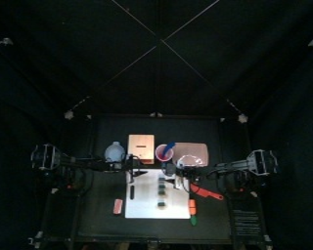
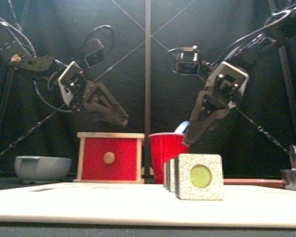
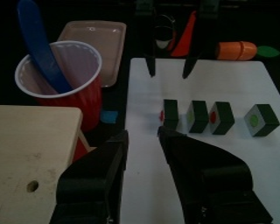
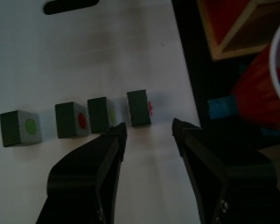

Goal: Place sushi on board then cut the sushi with the knife then place the pieces on the plate
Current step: Place the 4 sushi pieces on the plate

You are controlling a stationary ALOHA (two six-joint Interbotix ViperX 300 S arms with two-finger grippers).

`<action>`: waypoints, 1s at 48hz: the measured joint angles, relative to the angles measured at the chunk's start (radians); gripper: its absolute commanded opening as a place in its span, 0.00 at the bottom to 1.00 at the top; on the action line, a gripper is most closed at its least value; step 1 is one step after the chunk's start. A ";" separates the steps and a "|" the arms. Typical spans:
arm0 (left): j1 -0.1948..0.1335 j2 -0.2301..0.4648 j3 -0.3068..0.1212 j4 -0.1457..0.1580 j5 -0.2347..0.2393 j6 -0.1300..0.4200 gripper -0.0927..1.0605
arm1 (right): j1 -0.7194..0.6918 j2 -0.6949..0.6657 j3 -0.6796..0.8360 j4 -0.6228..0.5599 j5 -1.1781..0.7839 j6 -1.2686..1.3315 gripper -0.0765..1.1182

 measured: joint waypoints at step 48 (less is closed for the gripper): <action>0.002 0.000 0.017 0.005 0.000 0.000 0.72 | 0.000 0.123 -0.054 0.028 0.018 0.000 0.58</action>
